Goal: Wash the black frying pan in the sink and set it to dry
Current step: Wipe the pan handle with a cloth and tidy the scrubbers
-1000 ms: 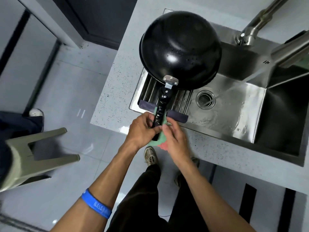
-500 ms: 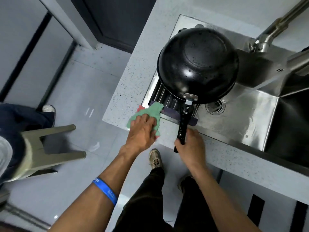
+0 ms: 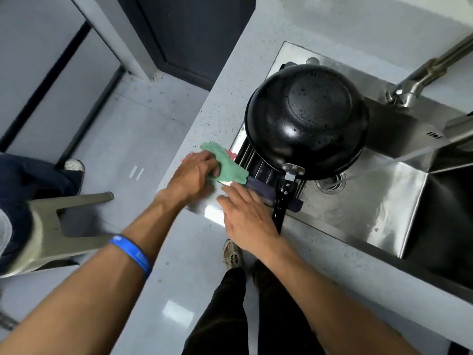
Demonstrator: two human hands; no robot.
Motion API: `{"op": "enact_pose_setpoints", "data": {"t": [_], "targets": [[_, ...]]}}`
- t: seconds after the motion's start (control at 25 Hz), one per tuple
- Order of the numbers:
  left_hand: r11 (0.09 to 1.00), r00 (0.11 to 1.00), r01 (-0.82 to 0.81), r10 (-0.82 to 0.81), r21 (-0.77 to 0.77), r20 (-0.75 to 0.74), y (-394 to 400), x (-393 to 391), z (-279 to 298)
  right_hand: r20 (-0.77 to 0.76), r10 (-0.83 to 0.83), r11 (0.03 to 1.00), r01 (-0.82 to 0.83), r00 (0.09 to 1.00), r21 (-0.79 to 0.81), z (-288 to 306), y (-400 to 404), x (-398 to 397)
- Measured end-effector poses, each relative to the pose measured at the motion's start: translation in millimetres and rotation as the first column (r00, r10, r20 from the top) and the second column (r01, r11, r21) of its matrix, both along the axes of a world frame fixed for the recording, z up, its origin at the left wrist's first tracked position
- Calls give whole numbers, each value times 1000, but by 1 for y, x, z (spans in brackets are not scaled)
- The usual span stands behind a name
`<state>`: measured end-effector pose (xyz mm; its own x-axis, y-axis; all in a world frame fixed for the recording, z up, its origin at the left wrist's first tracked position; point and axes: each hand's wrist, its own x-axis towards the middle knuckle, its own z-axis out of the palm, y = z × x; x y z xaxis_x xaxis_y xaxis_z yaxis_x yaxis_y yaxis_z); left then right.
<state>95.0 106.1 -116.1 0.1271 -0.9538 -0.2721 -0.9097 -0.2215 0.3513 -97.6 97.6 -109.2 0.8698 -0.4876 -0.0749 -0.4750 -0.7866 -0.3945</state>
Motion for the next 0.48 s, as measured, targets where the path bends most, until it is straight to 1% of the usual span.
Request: {"op": "enact_pose_setpoints", "data": {"t": [0.04, 0.08, 0.12, 0.16, 0.2, 0.24, 0.28, 0.36, 0.4, 0.48], "targets": [[998, 999, -46, 47, 49, -13, -6, 7, 6, -70, 68, 998, -69, 995, -2, -4, -14, 18], [985, 986, -160, 162, 62, -31, -6, 12, 13, -140, 122, 992, -123, 983, -4, -9, -29, 34], [949, 946, -313, 315, 43, -78, -1, 9, 18, -199, 145, 989, -147, 969, 3, -14, -41, 42], [881, 873, -472, 470, 11, -131, 8, 8, 23, -224, 151, 989, -148, 963, 29, -19, -46, 49], [807, 795, -591, 582, -3, -174, 17, 4, 28, -229, 142, 990, -133, 963, 57, -24, -44, 52], [746, 734, -666, 652, -11, -189, 24, 4, 29, -221, 137, 990, -124, 966, 71, -23, -35, 52], [710, 699, -704, 691, -10, -185, 29, 6, 28, -220, 143, 989, -129, 965, 77, -24, -25, 52], [664, 651, -748, 733, 0, -197, 35, 15, 25, -267, 171, 985, -164, 948, 49, -23, -16, 54], [649, 634, -761, 741, -6, -223, 34, 19, 25, -274, 177, 984, -178, 945, 21, -25, -22, 58], [637, 616, -771, 739, -15, -274, 28, 20, 27, -288, 171, 985, -164, 942, 48, -31, -42, 70]]}}
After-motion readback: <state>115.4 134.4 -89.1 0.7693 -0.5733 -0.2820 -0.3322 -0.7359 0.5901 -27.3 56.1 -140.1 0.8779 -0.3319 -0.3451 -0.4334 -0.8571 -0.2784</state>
